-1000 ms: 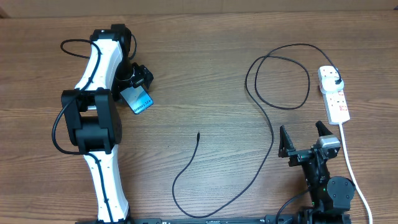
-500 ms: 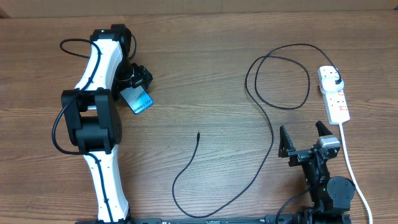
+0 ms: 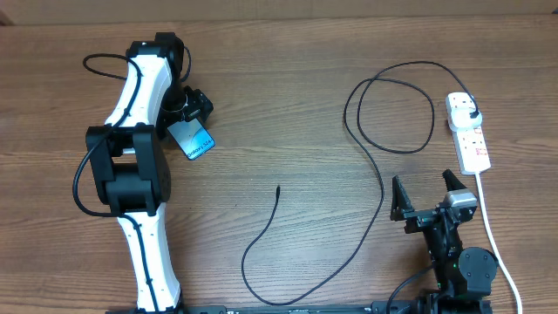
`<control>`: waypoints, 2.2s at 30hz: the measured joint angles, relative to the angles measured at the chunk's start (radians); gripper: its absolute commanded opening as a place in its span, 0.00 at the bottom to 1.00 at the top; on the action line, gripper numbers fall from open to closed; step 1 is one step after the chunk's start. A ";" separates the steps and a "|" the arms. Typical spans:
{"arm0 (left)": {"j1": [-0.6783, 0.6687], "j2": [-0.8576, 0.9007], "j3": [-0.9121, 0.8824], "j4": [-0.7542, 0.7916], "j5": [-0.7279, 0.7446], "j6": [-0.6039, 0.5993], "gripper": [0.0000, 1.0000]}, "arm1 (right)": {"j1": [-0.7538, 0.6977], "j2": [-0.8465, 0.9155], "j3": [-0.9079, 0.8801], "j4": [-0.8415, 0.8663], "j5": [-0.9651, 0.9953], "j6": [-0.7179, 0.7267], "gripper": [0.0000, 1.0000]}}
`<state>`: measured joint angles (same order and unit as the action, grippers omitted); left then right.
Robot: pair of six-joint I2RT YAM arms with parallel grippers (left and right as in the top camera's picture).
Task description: Plug charger to phone and switch on socket
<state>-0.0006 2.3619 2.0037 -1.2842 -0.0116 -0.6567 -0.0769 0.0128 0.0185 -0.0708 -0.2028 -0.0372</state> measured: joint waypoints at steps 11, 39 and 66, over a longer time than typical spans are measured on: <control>0.000 0.000 -0.004 0.029 -0.008 0.000 1.00 | 0.000 0.000 0.000 0.000 0.000 0.000 1.00; 0.000 -0.012 -0.105 0.101 -0.003 -0.011 1.00 | 0.000 0.000 0.000 0.000 0.000 0.000 1.00; 0.000 -0.019 -0.122 0.146 0.006 -0.022 1.00 | 0.000 0.000 0.000 0.000 0.000 0.000 1.00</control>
<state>-0.0006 2.3432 1.8812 -1.1378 -0.0059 -0.6785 -0.0769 0.0128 0.0185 -0.0704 -0.2024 -0.0368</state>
